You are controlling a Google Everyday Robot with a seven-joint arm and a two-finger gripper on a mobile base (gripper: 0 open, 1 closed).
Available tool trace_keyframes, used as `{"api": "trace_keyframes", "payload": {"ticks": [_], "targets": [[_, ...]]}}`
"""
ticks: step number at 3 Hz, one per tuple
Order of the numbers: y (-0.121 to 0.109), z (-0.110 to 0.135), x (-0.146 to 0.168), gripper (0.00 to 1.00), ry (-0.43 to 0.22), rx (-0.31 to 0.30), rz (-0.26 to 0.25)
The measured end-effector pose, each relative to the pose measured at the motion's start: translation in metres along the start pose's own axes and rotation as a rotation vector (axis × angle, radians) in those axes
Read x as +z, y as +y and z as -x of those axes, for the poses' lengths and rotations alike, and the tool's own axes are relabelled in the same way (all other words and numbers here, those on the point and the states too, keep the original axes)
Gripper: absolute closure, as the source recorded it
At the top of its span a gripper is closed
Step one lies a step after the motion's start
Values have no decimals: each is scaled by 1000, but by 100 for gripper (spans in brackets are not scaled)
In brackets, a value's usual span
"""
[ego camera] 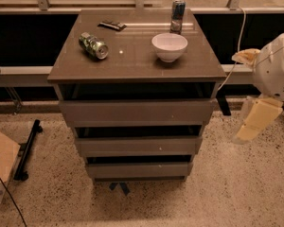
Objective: Open bottom drawer
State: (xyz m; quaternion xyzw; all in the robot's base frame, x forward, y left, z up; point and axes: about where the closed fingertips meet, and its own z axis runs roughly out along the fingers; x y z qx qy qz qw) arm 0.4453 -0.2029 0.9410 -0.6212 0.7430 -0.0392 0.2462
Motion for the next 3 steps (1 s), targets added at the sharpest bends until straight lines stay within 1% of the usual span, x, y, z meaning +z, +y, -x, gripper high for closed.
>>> {"api": "trace_keyframes", "payload": {"ticks": [1, 2, 3], "targets": [[-5, -14, 35, 0, -65, 36, -33], [-14, -12, 38, 0, -78, 40, -67], [-11, -9, 47, 0, -66, 28, -73]]}}
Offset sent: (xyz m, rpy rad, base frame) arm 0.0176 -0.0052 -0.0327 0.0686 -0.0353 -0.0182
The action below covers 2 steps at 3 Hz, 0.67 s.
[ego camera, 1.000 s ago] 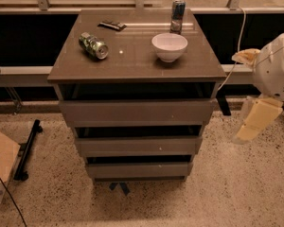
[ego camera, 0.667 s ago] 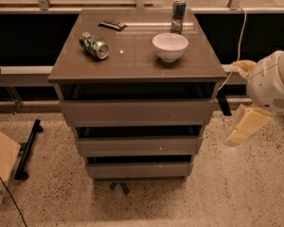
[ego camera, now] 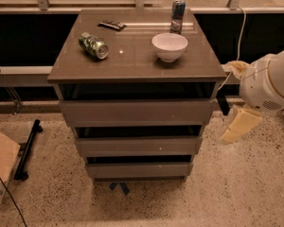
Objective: Open bottom drawer
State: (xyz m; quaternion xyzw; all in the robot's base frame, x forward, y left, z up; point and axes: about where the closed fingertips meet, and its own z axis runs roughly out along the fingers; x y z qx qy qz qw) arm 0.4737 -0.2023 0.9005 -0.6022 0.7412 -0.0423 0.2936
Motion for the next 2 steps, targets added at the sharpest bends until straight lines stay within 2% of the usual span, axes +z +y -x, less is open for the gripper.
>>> {"api": "trace_keyframes", "payload": {"ticks": [1, 2], "targets": [[7, -2, 22, 0, 14, 9, -24], [20, -7, 56, 0, 25, 22, -53]]}}
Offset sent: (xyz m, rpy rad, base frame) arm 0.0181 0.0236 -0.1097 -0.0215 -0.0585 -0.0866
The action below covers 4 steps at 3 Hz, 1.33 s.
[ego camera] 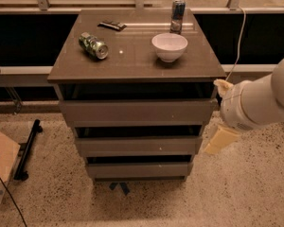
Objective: Open bottom drawer
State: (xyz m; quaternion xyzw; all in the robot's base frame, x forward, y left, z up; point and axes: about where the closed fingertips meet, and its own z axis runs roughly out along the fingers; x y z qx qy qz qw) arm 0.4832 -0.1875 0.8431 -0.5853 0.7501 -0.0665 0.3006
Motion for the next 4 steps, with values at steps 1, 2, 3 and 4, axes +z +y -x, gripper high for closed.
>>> {"api": "trace_keyframes", "payload": {"ticks": [1, 2, 3, 4], "targets": [[19, -4, 34, 0, -8, 21, -22], [33, -8, 69, 0, -22, 48, -29], [33, -8, 69, 0, -22, 48, -29], [39, -1, 85, 0, -19, 40, -38]]}}
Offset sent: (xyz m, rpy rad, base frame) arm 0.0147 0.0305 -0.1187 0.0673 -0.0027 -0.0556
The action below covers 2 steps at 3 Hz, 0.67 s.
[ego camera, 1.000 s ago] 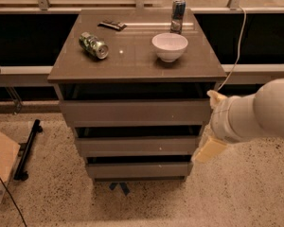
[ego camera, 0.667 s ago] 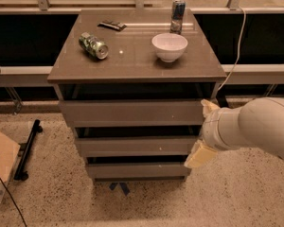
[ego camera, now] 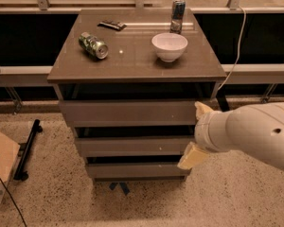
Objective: Open bottom drawer
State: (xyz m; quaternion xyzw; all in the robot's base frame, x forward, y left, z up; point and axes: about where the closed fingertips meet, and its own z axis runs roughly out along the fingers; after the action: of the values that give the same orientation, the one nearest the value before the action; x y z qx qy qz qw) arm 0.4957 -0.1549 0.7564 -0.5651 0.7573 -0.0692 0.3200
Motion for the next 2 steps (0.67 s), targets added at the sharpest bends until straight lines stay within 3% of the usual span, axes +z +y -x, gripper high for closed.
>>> {"api": "trace_keyframes", "payload": {"ticks": [2], "targets": [[38, -3, 57, 0, -28, 53, 20]]}}
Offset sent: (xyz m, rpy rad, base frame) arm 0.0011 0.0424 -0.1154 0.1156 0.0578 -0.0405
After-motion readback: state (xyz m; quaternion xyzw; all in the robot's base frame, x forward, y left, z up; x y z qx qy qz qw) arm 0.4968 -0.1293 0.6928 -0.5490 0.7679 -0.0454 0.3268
